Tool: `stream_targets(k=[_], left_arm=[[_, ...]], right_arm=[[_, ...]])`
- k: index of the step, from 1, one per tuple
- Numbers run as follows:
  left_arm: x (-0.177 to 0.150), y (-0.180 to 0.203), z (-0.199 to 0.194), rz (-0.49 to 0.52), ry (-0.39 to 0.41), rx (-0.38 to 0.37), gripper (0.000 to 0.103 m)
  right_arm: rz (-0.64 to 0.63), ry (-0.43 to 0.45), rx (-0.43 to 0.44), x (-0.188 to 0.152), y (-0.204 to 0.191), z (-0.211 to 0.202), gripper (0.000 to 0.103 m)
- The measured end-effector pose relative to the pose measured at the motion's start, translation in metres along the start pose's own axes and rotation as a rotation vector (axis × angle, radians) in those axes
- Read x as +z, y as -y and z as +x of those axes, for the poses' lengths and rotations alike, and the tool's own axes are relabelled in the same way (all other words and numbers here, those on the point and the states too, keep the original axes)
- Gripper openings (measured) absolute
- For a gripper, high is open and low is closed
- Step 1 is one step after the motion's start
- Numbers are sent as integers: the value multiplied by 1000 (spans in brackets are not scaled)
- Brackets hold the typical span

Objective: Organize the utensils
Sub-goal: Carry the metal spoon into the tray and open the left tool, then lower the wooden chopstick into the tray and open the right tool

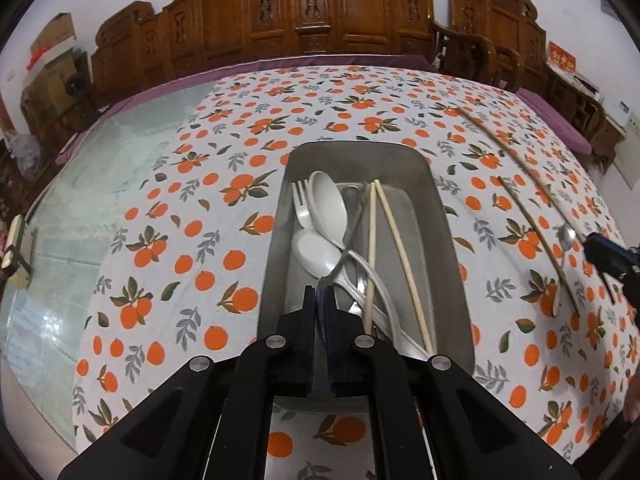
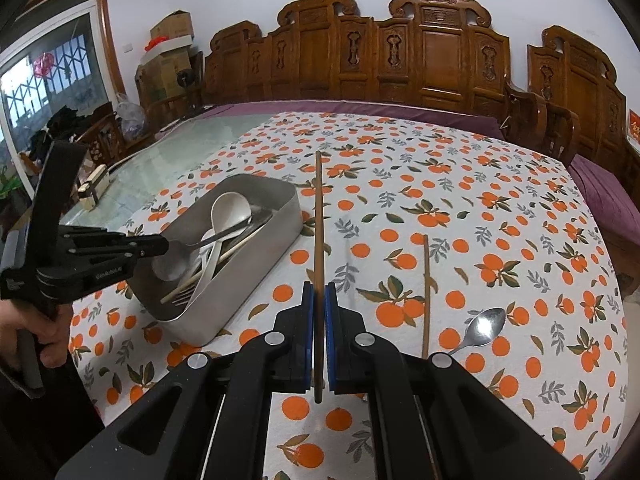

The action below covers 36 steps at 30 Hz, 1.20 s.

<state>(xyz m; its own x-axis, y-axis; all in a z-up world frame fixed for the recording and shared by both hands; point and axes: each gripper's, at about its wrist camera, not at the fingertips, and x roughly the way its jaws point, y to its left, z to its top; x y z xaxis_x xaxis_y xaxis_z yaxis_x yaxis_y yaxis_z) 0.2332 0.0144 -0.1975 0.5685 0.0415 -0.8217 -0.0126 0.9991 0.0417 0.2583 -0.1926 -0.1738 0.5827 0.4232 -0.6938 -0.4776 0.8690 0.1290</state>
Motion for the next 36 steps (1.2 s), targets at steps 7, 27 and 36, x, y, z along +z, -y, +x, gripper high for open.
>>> stream_targets(k=[7,27,36], left_arm=[[2,-3,-16,48,43,-27,17],[-4,-47,-43,30,176,-35,85],[-4,-67,-44,-8,184,-47,91]], right_arm=[[-13,-14,22,-1,-11,2,6],[-46,-55,78,8,-67,11,6],[32,-102,99,23,-80,42,6]])
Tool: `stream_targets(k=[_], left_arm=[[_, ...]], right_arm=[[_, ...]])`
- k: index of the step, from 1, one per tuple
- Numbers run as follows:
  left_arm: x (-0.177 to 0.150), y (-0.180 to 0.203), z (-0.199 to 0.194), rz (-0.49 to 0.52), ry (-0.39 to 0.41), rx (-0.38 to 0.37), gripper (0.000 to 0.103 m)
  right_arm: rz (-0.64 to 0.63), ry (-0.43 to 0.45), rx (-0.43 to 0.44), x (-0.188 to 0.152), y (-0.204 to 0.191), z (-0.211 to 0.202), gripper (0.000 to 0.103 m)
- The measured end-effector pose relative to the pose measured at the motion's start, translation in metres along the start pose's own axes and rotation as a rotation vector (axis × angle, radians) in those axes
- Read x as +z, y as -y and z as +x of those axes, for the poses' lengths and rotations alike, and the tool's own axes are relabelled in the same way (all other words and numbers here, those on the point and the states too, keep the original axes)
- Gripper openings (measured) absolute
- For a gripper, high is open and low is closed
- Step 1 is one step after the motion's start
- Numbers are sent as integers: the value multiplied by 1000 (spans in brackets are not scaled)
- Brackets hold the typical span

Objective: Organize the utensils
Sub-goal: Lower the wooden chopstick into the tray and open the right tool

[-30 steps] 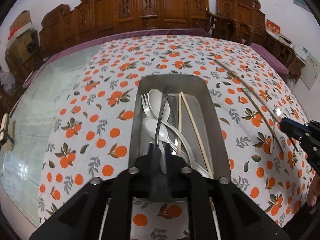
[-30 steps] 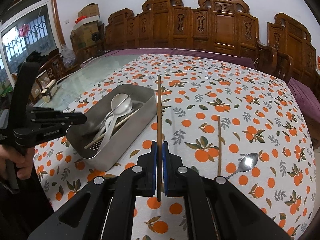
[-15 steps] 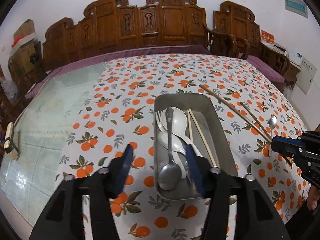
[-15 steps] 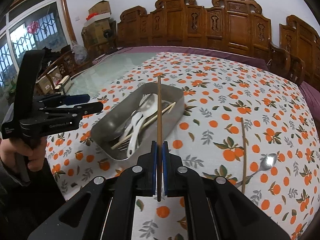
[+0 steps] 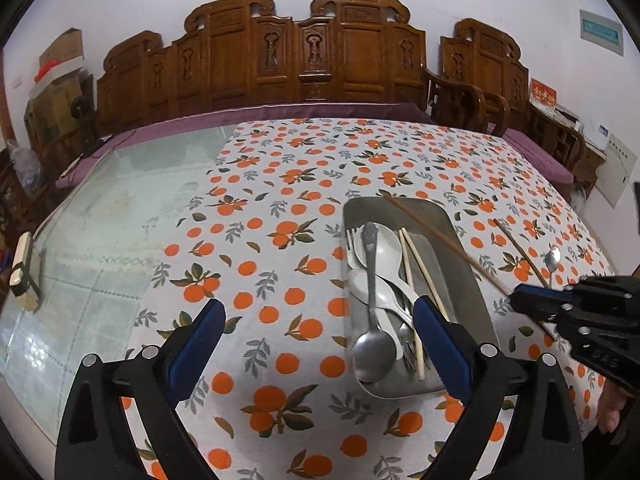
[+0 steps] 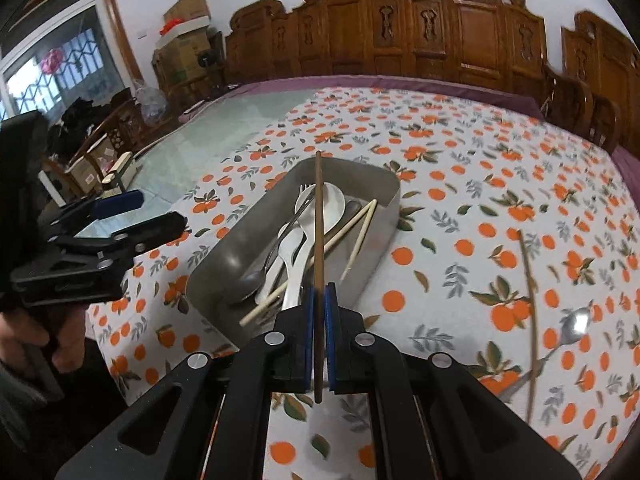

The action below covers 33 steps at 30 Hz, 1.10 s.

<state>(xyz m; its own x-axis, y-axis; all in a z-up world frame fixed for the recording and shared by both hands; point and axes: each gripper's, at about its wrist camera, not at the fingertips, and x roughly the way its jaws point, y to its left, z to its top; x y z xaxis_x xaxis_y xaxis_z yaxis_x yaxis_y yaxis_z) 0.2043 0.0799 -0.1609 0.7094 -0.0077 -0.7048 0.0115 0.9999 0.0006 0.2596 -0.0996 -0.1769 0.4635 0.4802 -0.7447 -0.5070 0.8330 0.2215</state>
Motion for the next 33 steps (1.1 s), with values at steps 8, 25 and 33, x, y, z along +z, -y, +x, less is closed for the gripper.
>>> stream_targets(k=[8,25,33], left_arm=[[1,-10,-5,-20,15,-12,91],[1,-16,-12,-38,28,-28,91],[1,-14,-10,-35,20,-27,91]], right_arm=[[93,-34,-7,10,-5,27,6],[141,-57,125,10,-15,53,10],[116,-43,152,11,-12,52,11]])
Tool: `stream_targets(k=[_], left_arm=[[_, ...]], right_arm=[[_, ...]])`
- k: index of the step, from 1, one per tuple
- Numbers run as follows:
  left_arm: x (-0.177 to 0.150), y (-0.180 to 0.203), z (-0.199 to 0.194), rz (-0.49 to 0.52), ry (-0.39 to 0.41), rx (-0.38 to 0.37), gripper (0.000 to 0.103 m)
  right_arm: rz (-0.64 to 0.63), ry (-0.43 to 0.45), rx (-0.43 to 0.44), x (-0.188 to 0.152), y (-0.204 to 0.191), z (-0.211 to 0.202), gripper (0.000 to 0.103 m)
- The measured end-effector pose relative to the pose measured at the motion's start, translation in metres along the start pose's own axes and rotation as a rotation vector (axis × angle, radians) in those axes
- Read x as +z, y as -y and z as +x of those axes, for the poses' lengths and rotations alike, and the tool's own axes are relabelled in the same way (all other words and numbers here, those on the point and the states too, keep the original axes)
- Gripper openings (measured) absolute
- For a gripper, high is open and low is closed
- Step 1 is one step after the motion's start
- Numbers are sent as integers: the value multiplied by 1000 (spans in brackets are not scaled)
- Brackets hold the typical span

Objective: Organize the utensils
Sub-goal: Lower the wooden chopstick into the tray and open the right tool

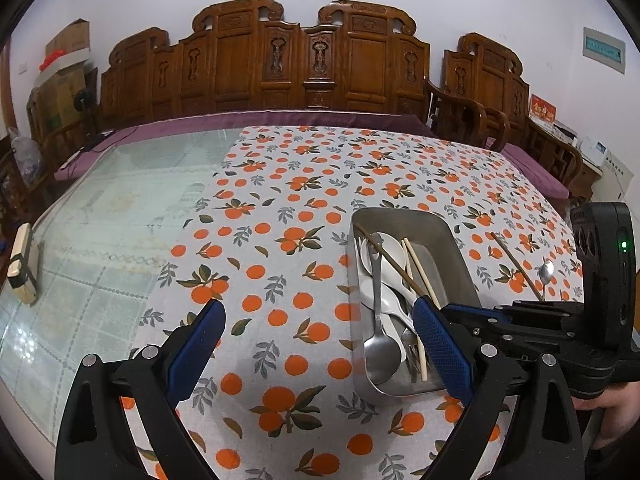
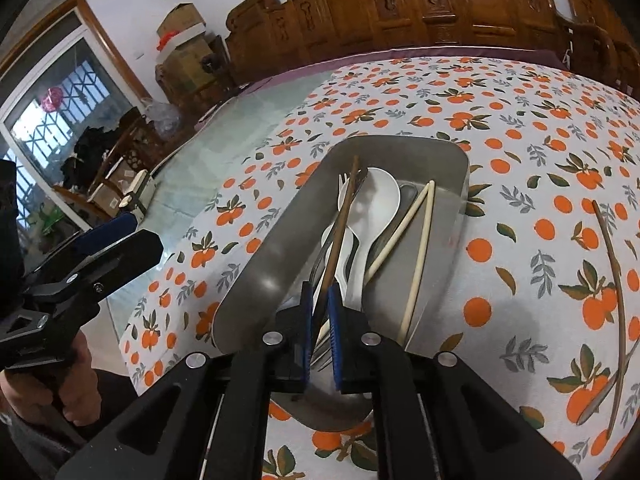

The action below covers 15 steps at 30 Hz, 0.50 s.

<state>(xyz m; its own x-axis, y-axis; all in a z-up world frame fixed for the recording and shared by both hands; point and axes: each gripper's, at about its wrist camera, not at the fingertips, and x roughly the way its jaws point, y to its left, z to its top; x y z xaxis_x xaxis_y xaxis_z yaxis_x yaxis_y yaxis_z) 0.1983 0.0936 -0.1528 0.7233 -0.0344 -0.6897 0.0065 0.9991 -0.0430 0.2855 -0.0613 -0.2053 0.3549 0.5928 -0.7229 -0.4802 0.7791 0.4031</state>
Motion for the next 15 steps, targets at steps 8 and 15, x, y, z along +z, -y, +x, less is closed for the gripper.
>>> stream_targets(k=[8,15], left_arm=[[0,10,1,11,2,-15,91],[1,32,2,34,8,-53,91]], right_arm=[[-32,45,-12,2,8,-18,27],[-54,113,-105,0,38,-63,28]])
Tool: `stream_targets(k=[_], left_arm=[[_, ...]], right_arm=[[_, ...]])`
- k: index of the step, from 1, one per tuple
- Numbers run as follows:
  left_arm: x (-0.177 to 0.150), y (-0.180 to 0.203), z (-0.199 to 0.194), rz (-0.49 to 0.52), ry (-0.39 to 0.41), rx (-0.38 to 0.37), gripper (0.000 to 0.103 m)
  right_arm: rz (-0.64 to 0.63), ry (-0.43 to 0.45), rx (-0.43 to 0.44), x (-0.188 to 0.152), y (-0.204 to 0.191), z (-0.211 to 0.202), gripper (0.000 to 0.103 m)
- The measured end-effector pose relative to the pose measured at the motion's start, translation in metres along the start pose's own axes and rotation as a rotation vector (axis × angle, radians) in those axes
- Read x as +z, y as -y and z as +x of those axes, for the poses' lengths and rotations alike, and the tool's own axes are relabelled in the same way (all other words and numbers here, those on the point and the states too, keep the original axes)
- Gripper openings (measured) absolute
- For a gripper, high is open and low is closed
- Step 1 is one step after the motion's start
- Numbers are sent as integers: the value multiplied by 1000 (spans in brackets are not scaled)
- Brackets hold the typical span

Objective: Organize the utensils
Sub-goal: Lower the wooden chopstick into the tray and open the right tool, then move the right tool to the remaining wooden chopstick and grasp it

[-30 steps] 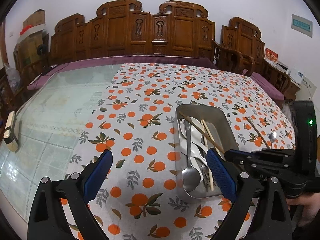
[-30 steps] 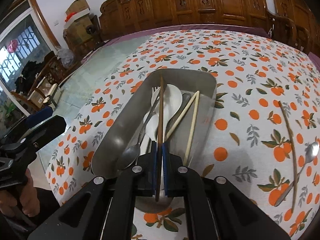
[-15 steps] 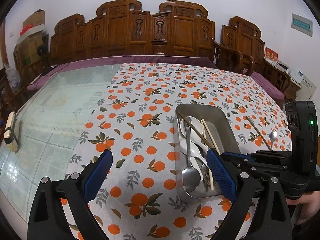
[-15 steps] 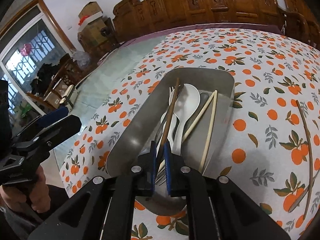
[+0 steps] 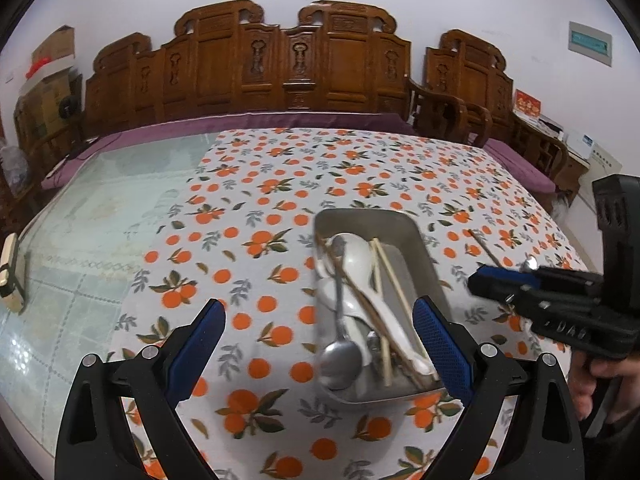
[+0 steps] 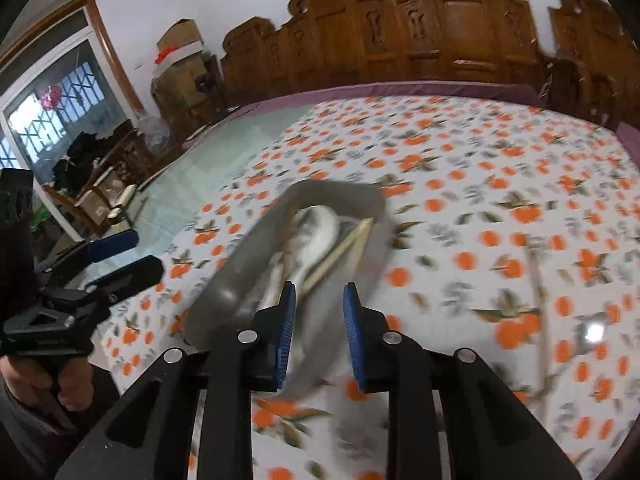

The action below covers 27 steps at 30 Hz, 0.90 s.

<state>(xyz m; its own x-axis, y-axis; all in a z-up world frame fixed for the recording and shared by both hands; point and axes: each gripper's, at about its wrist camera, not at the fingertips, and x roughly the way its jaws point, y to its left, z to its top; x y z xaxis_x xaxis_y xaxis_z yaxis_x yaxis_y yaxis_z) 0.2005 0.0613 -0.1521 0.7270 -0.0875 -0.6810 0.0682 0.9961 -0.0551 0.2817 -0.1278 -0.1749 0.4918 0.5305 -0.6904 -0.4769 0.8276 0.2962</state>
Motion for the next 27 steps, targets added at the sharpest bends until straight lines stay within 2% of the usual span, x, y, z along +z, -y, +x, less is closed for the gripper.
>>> stream_targets(k=[8,12,18,23,27], left_arm=[[-2,33,4,38,-1,-53,91],[-5,51,4,72,0,-65,91],[-11,73,5,116,3,-94,91],[-15,86,6,142,0,-104,91],[-16,92,9,144,-8,-110,91]], right_arm=[[-37,12,-175,-13,57,-39,27],[-7,31,-253,-21,90,-56,27],[117,59,-276,-33,131,-72,28],[71,12,-263,-39,124,-56,26],[0,-65,-279,-41,118,-23,23]])
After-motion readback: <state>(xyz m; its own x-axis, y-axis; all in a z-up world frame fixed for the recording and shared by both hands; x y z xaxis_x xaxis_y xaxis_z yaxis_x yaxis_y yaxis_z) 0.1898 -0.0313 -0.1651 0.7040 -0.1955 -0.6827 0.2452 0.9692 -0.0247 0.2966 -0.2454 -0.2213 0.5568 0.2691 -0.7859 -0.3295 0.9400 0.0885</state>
